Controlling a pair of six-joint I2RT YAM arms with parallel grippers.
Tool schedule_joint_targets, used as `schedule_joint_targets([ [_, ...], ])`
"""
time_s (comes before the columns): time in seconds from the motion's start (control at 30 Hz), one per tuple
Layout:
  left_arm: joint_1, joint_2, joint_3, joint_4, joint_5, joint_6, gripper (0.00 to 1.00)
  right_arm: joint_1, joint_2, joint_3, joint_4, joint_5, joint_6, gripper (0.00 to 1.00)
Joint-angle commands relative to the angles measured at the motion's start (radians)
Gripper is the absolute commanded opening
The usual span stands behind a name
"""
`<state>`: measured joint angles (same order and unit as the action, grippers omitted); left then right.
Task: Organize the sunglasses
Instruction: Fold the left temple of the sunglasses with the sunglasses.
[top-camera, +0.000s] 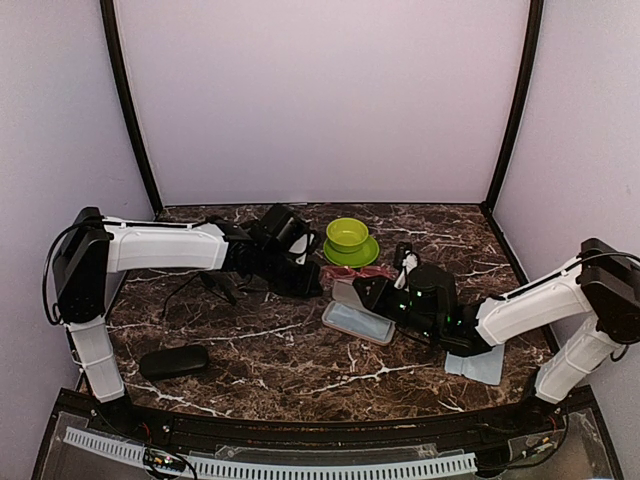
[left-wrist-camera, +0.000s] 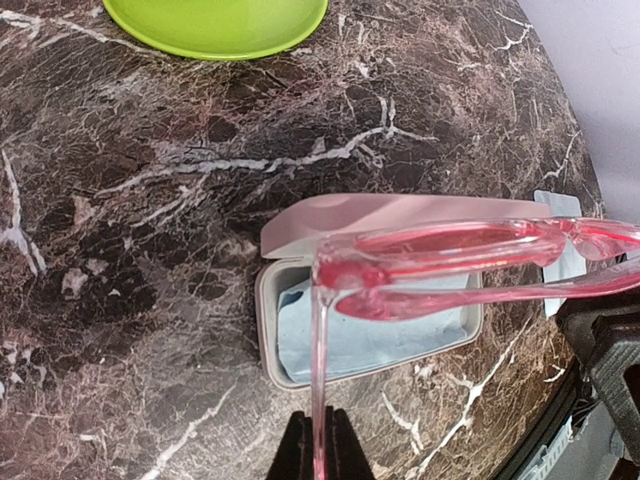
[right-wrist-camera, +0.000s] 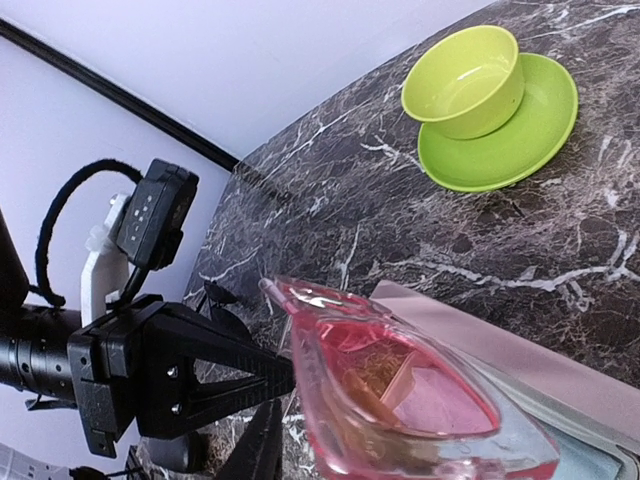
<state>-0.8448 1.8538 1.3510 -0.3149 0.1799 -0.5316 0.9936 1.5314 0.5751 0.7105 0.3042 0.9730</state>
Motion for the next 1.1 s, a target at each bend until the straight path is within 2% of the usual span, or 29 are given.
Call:
schedule_joint_targets([
  [0.0, -0.005, -0.037, 0.002, -0.016, -0.009, 0.025, 0.0, 0.0, -0.025, -0.005, 0.037, -0.079, -0.031, 0.27],
  [0.1, -0.004, -0.03, 0.036, -0.048, -0.045, 0.049, 0.0, 0.0, -0.087, -0.024, -0.043, -0.182, -0.076, 0.39],
  [0.2, 0.002, -0.029, 0.056, -0.079, -0.084, 0.066, 0.0, 0.0, -0.218, -0.046, -0.211, -0.255, -0.139, 0.52],
  [0.33, 0.007, -0.037, 0.057, -0.076, -0.096, 0.082, 0.0, -0.001, -0.454, -0.014, -0.54, -0.25, -0.245, 0.65],
  [0.43, 0.005, -0.043, 0.048, -0.051, -0.076, 0.103, 0.0, -0.02, -0.53, 0.077, -0.789, -0.192, -0.302, 0.71],
  [0.5, -0.006, -0.053, 0.033, -0.027, -0.08, 0.127, 0.0, -0.056, -0.533, 0.123, -0.883, -0.193, -0.31, 0.75],
  [0.7, -0.033, -0.115, -0.027, 0.028, -0.127, 0.16, 0.0, -0.191, -0.447, 0.157, -0.852, -0.379, -0.241, 0.89],
  [0.9, -0.057, -0.155, -0.071, 0.025, -0.189, 0.157, 0.0, -0.266, -0.319, 0.229, -0.801, -0.61, -0.209, 0.91],
  [1.07, -0.075, -0.162, -0.08, 0.016, -0.224, 0.163, 0.0, -0.33, -0.277, 0.206, -0.697, -0.746, -0.129, 0.91],
])
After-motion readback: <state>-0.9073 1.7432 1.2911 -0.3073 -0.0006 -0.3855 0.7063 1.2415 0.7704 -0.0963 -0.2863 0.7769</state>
